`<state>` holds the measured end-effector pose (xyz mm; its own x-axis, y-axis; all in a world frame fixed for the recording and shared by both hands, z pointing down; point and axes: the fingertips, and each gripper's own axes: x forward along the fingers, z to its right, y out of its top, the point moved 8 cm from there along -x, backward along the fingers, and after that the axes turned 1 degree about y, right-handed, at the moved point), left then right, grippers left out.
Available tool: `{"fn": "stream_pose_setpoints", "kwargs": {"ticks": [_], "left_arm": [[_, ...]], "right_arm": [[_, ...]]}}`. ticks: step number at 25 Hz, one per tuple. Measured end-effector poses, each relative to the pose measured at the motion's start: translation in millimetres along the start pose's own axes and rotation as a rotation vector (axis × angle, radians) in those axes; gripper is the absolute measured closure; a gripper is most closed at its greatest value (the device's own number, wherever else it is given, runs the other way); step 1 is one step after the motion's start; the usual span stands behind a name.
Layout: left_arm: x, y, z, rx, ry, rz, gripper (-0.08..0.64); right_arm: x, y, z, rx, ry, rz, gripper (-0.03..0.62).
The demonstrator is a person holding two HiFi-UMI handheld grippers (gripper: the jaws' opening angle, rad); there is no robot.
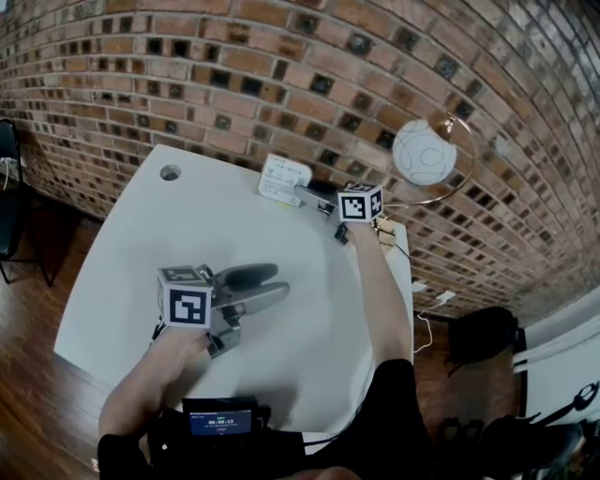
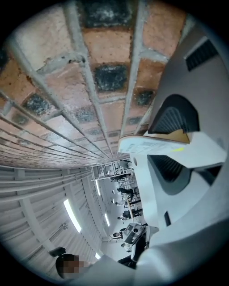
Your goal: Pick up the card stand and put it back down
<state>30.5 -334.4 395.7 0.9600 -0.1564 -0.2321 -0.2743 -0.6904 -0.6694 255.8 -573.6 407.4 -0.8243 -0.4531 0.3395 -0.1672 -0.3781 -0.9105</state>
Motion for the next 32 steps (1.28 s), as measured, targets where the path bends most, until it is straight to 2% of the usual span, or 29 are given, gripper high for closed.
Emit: {"fn": "stream_pose_setpoints", "kwargs": {"ticks": [4,9,11,18,21,32], "left_arm": [[-0.7,2.3,2.9,0.006,0.005,-0.003,0.301],[-0.6,3.0,1.7,0.008,-0.004,0.001,0.301],[-0.3,2.8,0.4,0.007,-0.019,0.006,0.301],[3.3,-0.2,2.7,0.025,0.004,-0.026,0.301],[6.2,-3.8,0.0,0.046,-0.013,-0.035,0.301],[19.4,-17.7,6.7,0.038,-0.061,-0.080,0.301]], "right_arm": [[-10.1,-1.4,-2.5,0.026,-0.056,0.016,0.407],[-31.6,9.7,-6.6,0.083,-0.135,0.106,0.405],[-39.1,12.7,-10.5,0.102,-0.149,0.130,0.405],[-56.0,22.7,-28.9,0.153,-0.185,0.183,0.405],[-60.7,27.1,-43.6,0.156,-0.157,0.203,0.405],[-53.1,36.1,-119.1,0.146,0.040,0.210,0.407]]}}
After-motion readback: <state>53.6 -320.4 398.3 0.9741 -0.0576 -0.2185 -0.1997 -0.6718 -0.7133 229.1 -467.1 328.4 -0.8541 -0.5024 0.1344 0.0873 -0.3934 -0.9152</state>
